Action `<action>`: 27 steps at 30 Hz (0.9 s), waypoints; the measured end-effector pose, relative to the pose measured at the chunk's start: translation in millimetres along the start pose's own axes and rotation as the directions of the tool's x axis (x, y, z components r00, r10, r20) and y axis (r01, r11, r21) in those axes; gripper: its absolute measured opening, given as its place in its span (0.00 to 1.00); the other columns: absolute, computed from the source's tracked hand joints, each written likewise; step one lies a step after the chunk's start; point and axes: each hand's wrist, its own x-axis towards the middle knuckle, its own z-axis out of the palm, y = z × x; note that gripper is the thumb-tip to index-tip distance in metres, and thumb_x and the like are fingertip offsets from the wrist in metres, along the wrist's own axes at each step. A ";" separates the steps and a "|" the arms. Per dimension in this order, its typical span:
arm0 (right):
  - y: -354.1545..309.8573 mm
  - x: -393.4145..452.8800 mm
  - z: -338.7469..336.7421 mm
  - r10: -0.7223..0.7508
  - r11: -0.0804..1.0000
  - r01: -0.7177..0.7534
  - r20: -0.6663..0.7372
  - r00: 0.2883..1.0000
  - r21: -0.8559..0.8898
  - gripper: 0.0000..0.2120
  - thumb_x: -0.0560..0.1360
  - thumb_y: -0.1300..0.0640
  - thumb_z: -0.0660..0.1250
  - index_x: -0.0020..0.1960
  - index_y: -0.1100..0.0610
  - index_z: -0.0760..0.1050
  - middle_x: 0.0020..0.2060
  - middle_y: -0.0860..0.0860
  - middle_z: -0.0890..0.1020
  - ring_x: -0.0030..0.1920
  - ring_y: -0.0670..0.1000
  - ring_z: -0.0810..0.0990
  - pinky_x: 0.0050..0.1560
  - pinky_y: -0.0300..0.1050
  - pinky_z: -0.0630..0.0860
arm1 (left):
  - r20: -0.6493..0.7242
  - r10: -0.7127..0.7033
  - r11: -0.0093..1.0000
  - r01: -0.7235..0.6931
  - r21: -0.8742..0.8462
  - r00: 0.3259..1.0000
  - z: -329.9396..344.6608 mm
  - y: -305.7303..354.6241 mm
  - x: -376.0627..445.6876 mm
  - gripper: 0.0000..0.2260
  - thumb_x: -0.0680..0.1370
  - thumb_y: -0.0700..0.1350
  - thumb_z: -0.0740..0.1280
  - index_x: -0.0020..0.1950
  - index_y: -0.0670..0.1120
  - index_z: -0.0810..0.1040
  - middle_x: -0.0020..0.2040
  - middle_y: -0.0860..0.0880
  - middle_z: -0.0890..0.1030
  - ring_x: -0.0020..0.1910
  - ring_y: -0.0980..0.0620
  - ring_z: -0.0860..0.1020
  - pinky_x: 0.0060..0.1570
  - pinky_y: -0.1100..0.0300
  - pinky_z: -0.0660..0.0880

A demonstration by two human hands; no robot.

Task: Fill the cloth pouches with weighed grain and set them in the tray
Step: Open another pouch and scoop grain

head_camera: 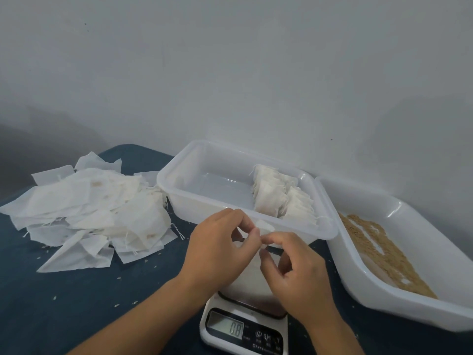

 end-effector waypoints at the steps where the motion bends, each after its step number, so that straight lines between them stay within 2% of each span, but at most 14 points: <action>1: 0.0 0.0 -1.0 0.011 1.000 -0.011 0.034 0.999 0.001 0.12 0.74 0.52 0.72 0.57 0.48 0.78 0.41 0.26 0.73 0.28 0.42 0.73 0.33 0.29 0.70 | 0.007 -0.015 1.000 0.015 -0.028 1.000 0.3 1.1 -0.5 0.08 0.74 0.58 0.65 0.39 0.57 0.77 0.37 0.61 0.79 0.40 0.59 0.79 0.38 0.69 0.72; 3: -0.3 -0.5 -0.2 0.013 1.000 -0.012 0.101 0.995 -0.014 0.14 0.75 0.47 0.70 0.60 0.46 0.76 0.45 0.28 0.74 0.30 0.42 0.76 0.34 0.29 0.71 | 0.029 -0.059 0.996 0.061 -0.068 0.998 1.5 2.2 -1.0 0.07 0.74 0.57 0.66 0.39 0.57 0.77 0.39 0.62 0.81 0.39 0.58 0.79 0.38 0.65 0.74; 5: -0.4 -0.4 1.9 0.008 0.999 -0.004 0.110 0.994 -0.035 0.14 0.77 0.46 0.68 0.60 0.48 0.80 0.48 0.35 0.77 0.29 0.44 0.75 0.33 0.32 0.72 | 0.057 -0.093 0.990 0.098 -0.098 0.994 2.3 2.2 -0.8 0.06 0.74 0.56 0.67 0.38 0.58 0.77 0.40 0.63 0.82 0.37 0.56 0.79 0.38 0.61 0.76; 8: -0.8 1.7 3.2 -0.006 1.000 0.007 0.018 1.000 -0.013 0.11 0.78 0.48 0.67 0.49 0.53 0.84 0.43 0.41 0.76 0.26 0.45 0.70 0.30 0.33 0.67 | 0.134 -0.099 0.981 0.119 -0.151 0.986 2.1 1.2 0.4 0.06 0.75 0.56 0.67 0.39 0.57 0.78 0.39 0.62 0.82 0.38 0.57 0.79 0.40 0.61 0.76; 11: -4.7 3.9 1.9 -0.006 0.998 0.010 -0.067 0.998 0.064 0.11 0.78 0.50 0.68 0.42 0.55 0.80 0.41 0.41 0.75 0.28 0.46 0.71 0.30 0.35 0.68 | 0.280 -0.068 0.941 0.155 -0.301 0.958 1.8 -1.3 1.1 0.06 0.78 0.58 0.68 0.50 0.58 0.80 0.49 0.60 0.83 0.50 0.57 0.81 0.51 0.58 0.78; 14: -7.7 4.3 -0.6 0.035 0.985 -0.015 -0.114 0.993 0.169 0.09 0.78 0.50 0.68 0.44 0.54 0.79 0.41 0.40 0.78 0.32 0.47 0.75 0.32 0.37 0.72 | 0.463 -0.028 0.893 0.230 -0.387 0.886 0.3 -2.8 -0.5 0.20 0.76 0.64 0.68 0.65 0.58 0.75 0.62 0.61 0.79 0.64 0.60 0.77 0.64 0.58 0.76; 16: -7.0 2.9 -2.2 0.110 0.959 -0.077 -0.108 0.988 0.272 0.07 0.78 0.49 0.69 0.45 0.51 0.79 0.37 0.42 0.81 0.29 0.49 0.76 0.29 0.47 0.75 | 0.525 0.000 0.879 0.250 -0.406 0.851 -0.5 -1.8 -0.5 0.26 0.75 0.64 0.69 0.70 0.57 0.72 0.65 0.59 0.79 0.66 0.60 0.77 0.67 0.58 0.75; 17: -6.8 1.9 -2.9 0.149 0.942 -0.113 -0.090 0.985 0.315 0.06 0.78 0.48 0.68 0.45 0.48 0.79 0.35 0.44 0.82 0.27 0.51 0.76 0.27 0.52 0.75 | 0.545 0.003 0.866 0.270 -0.421 0.839 -0.8 -1.2 -0.2 0.26 0.75 0.63 0.70 0.71 0.57 0.71 0.64 0.58 0.80 0.66 0.59 0.78 0.67 0.56 0.75; 19: -8.8 0.8 -3.7 0.205 0.915 -0.163 -0.076 0.976 0.368 0.06 0.79 0.46 0.67 0.45 0.44 0.79 0.34 0.45 0.84 0.25 0.51 0.76 0.24 0.52 0.73 | 0.567 -0.002 0.843 0.306 -0.443 0.823 -1.8 0.1 0.4 0.26 0.76 0.62 0.71 0.71 0.58 0.71 0.63 0.56 0.81 0.64 0.56 0.80 0.67 0.52 0.75; 22: -12.6 1.4 -4.3 0.293 0.867 -0.217 -0.106 0.950 0.448 0.08 0.79 0.46 0.65 0.43 0.45 0.78 0.33 0.47 0.83 0.24 0.47 0.77 0.25 0.40 0.73 | 0.589 -0.025 0.831 0.344 -0.437 0.808 -2.2 -0.1 1.1 0.21 0.77 0.58 0.71 0.68 0.57 0.74 0.58 0.53 0.83 0.57 0.54 0.83 0.61 0.49 0.79; 24: -12.0 1.9 -4.6 0.371 0.825 -0.278 -0.101 0.923 0.493 0.10 0.79 0.43 0.64 0.43 0.46 0.77 0.28 0.50 0.80 0.21 0.47 0.74 0.23 0.40 0.71 | 0.599 -0.019 0.839 0.338 -0.426 0.801 -1.8 -0.7 1.2 0.17 0.78 0.51 0.72 0.65 0.56 0.76 0.55 0.51 0.84 0.52 0.49 0.83 0.53 0.49 0.81; 27: -10.0 2.9 -4.9 0.433 0.784 -0.353 -0.041 0.901 0.510 0.10 0.80 0.42 0.63 0.44 0.46 0.76 0.24 0.53 0.76 0.19 0.50 0.71 0.22 0.42 0.69 | 0.600 -0.036 0.853 0.337 -0.398 0.799 -1.8 -1.5 1.7 0.18 0.74 0.48 0.72 0.63 0.59 0.76 0.55 0.55 0.83 0.51 0.55 0.82 0.49 0.56 0.79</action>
